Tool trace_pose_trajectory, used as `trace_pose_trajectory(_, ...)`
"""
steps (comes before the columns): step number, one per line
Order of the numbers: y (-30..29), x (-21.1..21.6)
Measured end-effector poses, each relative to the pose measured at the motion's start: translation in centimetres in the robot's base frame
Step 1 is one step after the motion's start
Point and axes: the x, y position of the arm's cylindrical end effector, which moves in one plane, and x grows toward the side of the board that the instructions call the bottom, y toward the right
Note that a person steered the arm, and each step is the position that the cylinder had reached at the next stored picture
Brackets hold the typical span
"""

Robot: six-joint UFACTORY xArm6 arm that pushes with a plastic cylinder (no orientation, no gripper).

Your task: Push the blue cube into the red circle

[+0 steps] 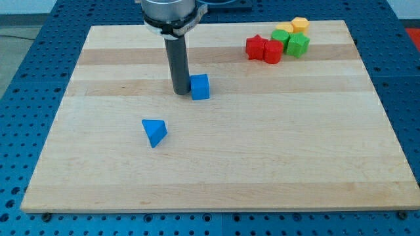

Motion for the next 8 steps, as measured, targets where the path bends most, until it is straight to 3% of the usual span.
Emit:
trace_pose_trajectory(1,0.4,0.0)
trace_pose_trajectory(3,12.7,0.4)
trace_pose_trajectory(4,15.1,-0.5)
trace_pose_trajectory(6,15.9,-0.9)
trace_pose_trajectory(7,16.4,-6.6)
trace_pose_trajectory(8,18.1,-5.8)
